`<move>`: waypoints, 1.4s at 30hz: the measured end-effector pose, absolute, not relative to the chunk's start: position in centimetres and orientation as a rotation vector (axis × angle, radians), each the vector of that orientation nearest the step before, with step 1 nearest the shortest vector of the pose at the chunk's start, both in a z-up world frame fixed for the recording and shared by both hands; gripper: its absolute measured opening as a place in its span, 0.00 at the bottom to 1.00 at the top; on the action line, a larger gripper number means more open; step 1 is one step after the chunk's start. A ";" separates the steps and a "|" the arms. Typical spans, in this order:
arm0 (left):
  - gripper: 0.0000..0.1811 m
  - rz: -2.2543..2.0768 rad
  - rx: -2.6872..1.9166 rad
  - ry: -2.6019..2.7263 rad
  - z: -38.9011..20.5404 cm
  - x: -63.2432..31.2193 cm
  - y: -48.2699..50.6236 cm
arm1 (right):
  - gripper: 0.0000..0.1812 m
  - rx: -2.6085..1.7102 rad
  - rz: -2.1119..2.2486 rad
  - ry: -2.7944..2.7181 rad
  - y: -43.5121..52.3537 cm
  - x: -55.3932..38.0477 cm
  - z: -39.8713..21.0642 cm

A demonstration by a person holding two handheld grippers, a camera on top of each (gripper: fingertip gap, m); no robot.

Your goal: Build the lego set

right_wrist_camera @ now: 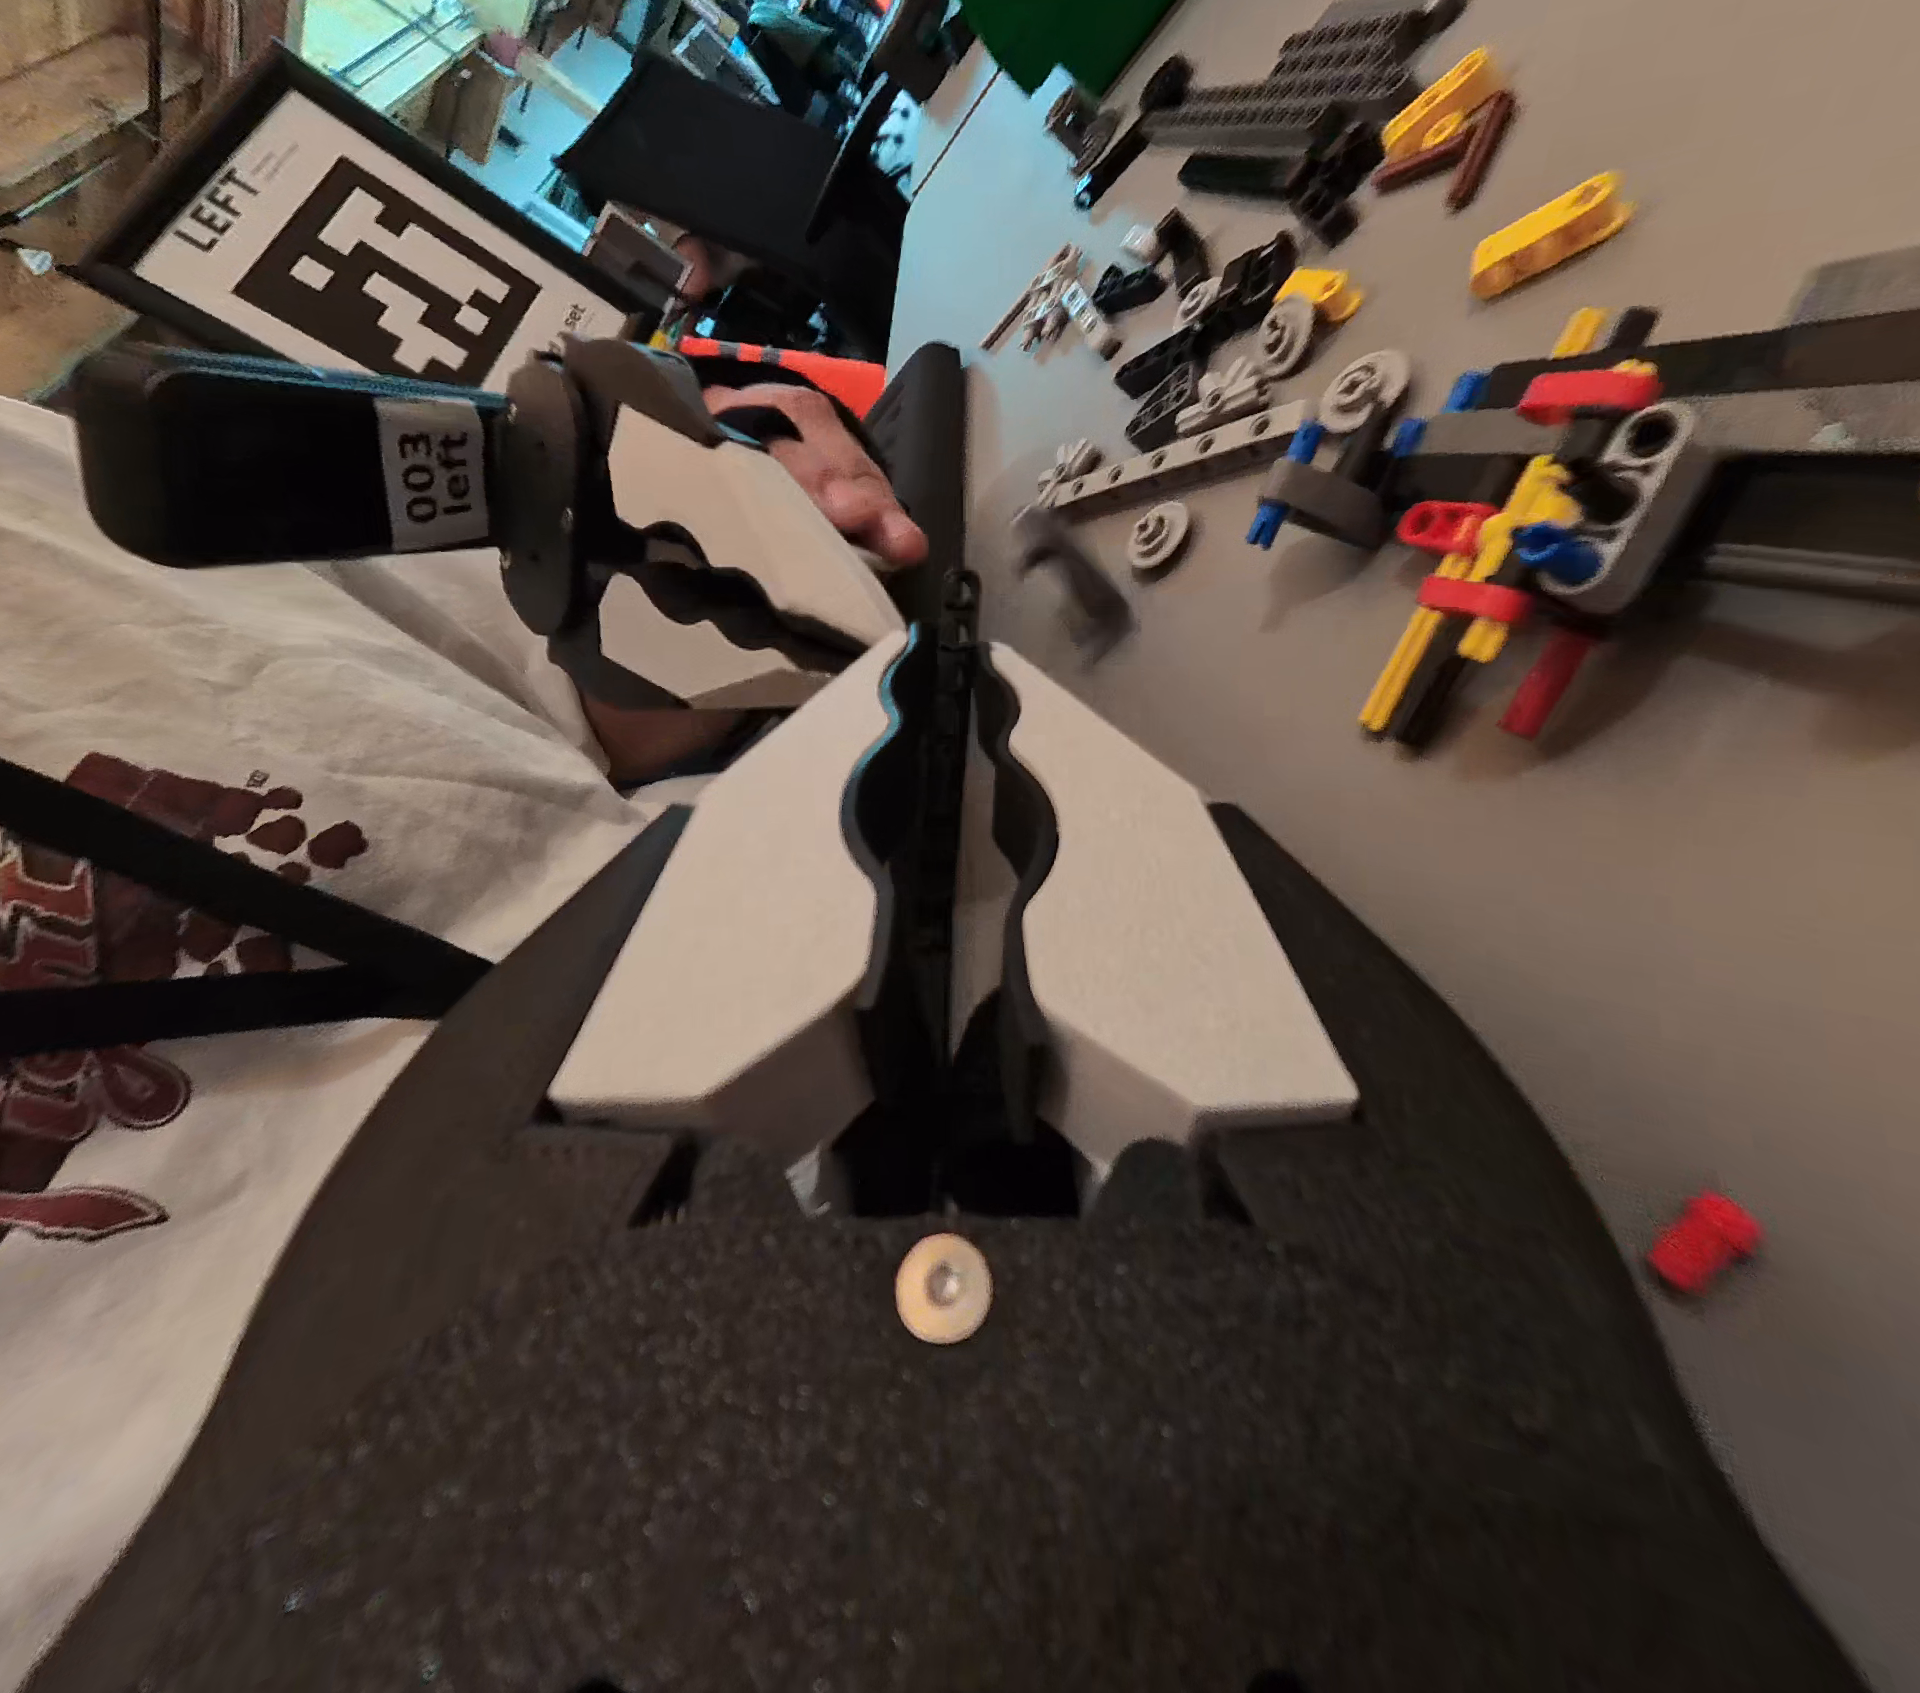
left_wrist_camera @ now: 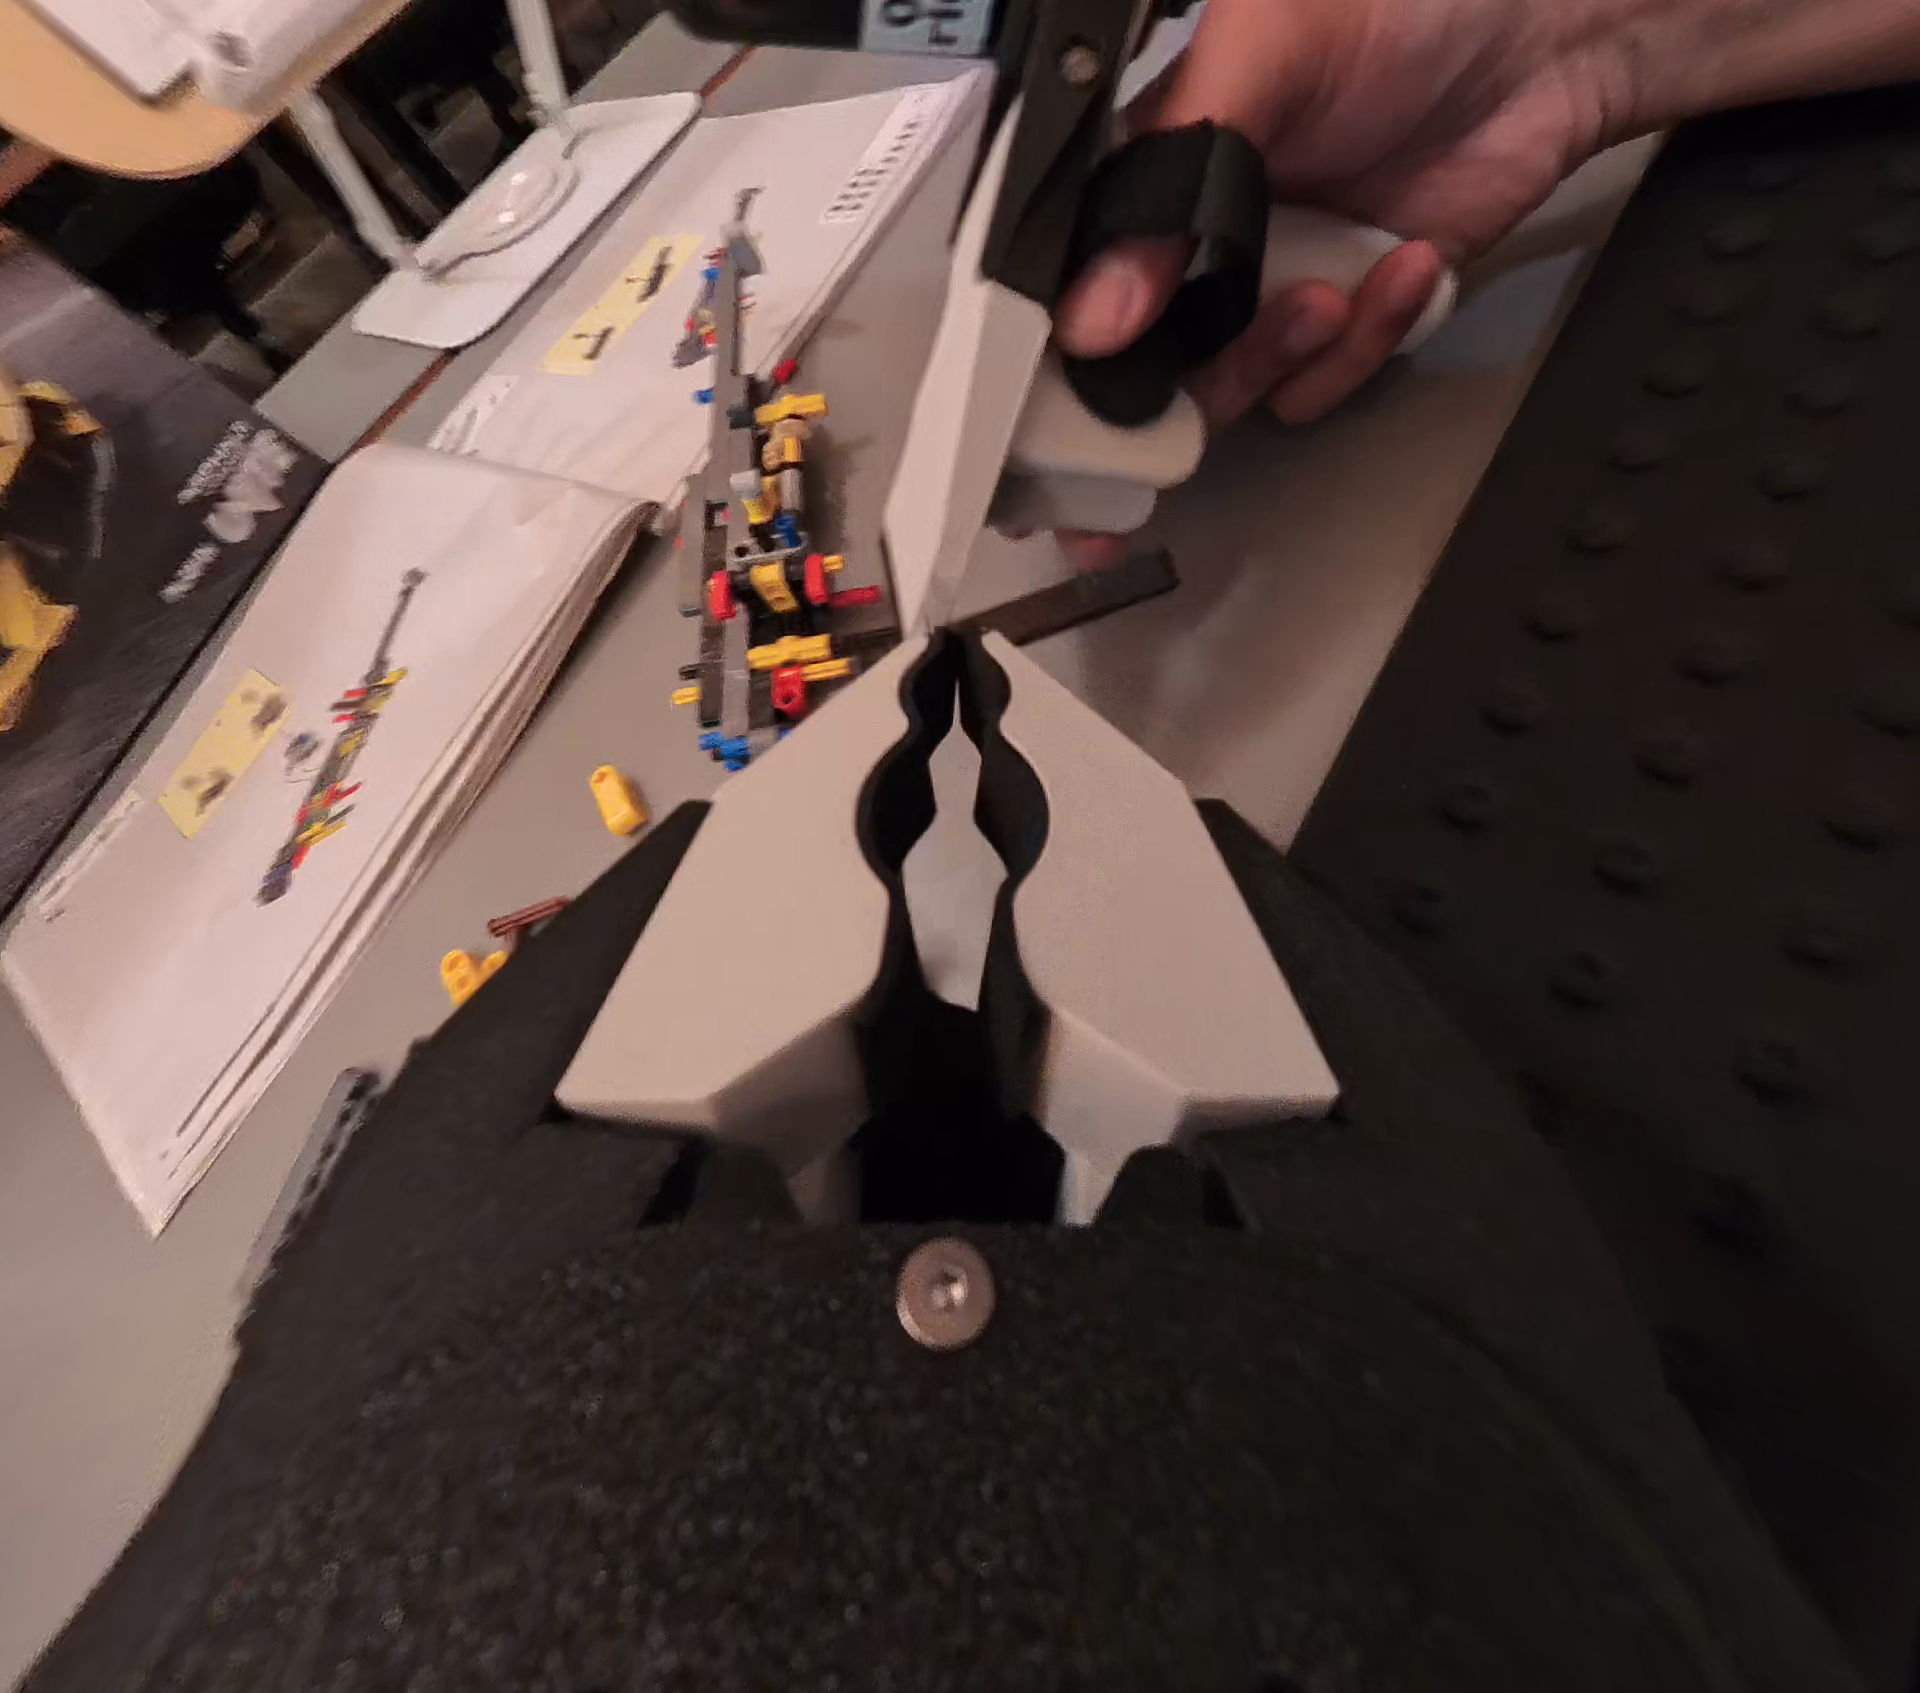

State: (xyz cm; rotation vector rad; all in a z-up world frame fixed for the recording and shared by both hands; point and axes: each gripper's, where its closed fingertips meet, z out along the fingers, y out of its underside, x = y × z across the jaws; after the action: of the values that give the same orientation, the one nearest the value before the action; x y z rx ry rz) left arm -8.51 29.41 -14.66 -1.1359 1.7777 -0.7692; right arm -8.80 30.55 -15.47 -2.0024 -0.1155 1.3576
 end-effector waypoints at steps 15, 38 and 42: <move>0.03 -0.801 -1.374 1.519 -13.2 -14.7 34.4 | 0.03 -1.982 1.159 -0.095 31.2 -6.3 -14.9; 0.18 -0.048 -2.211 0.903 -18.8 -44.7 64.1 | 0.03 -2.023 1.176 -0.087 31.2 -6.4 -16.0; 0.18 -0.104 -2.308 0.964 -19.3 -44.9 66.5 | 0.03 -2.021 1.184 -0.094 31.1 -6.5 -15.9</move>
State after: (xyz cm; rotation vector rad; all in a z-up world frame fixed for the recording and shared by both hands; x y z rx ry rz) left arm -44.94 66.54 -19.34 -2.3078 0.9639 -0.1040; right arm -6.52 31.07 -15.87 -2.0207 -0.0936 1.1835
